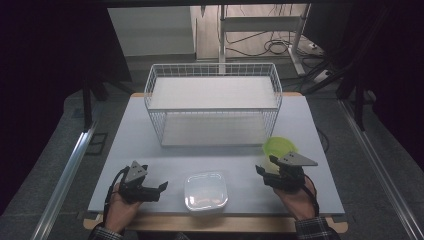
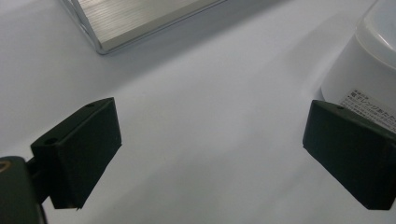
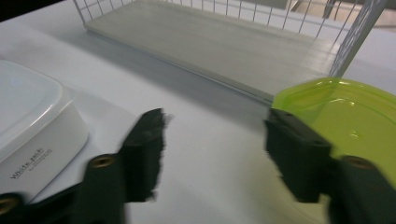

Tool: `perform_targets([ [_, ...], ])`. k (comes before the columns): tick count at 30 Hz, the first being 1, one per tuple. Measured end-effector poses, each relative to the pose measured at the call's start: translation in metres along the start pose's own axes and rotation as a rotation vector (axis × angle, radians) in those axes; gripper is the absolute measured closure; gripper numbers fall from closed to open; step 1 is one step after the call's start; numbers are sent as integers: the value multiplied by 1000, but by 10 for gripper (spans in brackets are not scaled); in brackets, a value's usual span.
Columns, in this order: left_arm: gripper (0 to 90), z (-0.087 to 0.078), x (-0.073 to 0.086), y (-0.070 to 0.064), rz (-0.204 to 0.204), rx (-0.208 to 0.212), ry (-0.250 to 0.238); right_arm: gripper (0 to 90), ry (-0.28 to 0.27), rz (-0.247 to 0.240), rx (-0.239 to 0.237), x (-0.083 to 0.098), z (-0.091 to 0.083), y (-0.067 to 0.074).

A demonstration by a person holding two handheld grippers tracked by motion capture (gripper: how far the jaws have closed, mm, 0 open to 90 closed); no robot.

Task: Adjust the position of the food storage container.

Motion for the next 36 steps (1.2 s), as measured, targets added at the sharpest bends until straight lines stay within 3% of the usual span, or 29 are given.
perform_targets([
  [5, 39, 0, 0, -1, 4, -6, 2, 610, 62, 17, -16, -6, 6, -11],
  [8, 39, 0, 0, -1, 3, -6, -1, 680, 75, -2, -11, -10, 8, -13],
  [10, 39, 0, 0, -1, 3, -7, -1, 787, 90, -40, 5, -21, 13, -17],
  [14, 39, 1, 0, -1, 6, -11, 0, 898, 118, -41, 26, -34, 27, -24],
  [20, 39, 1, 0, -1, 8, -8, 2, 900, 151, -38, 51, -49, 53, -33],
  [28, 39, 3, -1, -3, 20, -8, 13, 900, 219, -93, 99, -60, 77, -34],
  [31, 39, 3, -1, -4, 24, -9, 14, 899, 243, -95, 117, -58, 79, -37],
  [36, 39, 4, -1, -4, 24, -8, 18, 900, 246, -65, 94, -52, 72, -44],
])
Point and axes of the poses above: each handheld gripper's, and its own axes: z roughly forward along the jaws, x roughly out of its underside, y roughly to its left, the point moved 1 cm from there along z, roughly forward along the jaws, and after that the axes turned 5 degrees about y, right-handed, at the moved point
